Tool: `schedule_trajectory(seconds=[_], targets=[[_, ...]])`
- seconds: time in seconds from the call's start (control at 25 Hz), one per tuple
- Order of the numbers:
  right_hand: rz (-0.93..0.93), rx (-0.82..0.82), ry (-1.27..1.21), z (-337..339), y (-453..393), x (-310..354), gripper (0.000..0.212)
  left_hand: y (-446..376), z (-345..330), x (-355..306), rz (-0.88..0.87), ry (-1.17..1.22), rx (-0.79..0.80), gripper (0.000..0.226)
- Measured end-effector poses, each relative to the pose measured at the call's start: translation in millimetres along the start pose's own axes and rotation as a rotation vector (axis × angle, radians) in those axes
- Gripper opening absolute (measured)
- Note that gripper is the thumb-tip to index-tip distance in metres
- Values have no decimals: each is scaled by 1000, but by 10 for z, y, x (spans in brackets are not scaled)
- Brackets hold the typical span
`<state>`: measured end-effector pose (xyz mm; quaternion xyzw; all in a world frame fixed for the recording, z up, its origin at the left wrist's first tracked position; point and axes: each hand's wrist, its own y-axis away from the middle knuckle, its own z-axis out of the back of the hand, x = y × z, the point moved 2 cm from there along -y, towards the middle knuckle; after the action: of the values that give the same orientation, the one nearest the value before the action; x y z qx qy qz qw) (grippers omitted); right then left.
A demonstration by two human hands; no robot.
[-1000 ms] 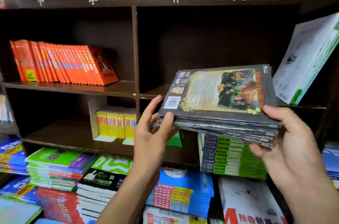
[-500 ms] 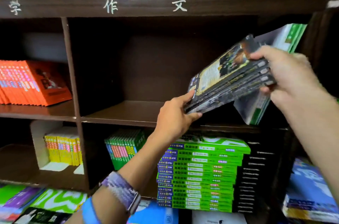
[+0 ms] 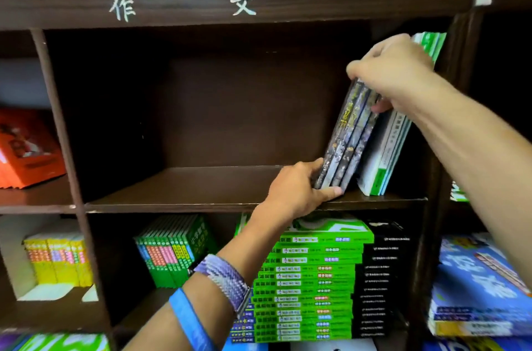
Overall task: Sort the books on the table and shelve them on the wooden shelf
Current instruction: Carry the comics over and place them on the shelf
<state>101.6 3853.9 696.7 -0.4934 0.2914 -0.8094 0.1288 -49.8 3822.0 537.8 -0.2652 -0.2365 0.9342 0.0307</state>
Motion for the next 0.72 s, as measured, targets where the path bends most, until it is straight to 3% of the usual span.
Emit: schedule_trajectory(seconds=[0.16,0.32,0.44,0.56,0.72], targets=[[126,18,329,-68,-171,-74,22,-131,-158,-65,34,15,54,65],[287,45,618,-224,-208,-242,43,-217,-265,-78,48,-113,-22,65],[496,-153,818,-346,93,-362,54,-241,-247,6,35,-17,43,52],[625,-260,772,-478,503,-666,55,-227,-212,76,-11,130,55,29],[581,-243,782,-637,798,-1213,63,-201,-262,2,4,-122,-97,35]])
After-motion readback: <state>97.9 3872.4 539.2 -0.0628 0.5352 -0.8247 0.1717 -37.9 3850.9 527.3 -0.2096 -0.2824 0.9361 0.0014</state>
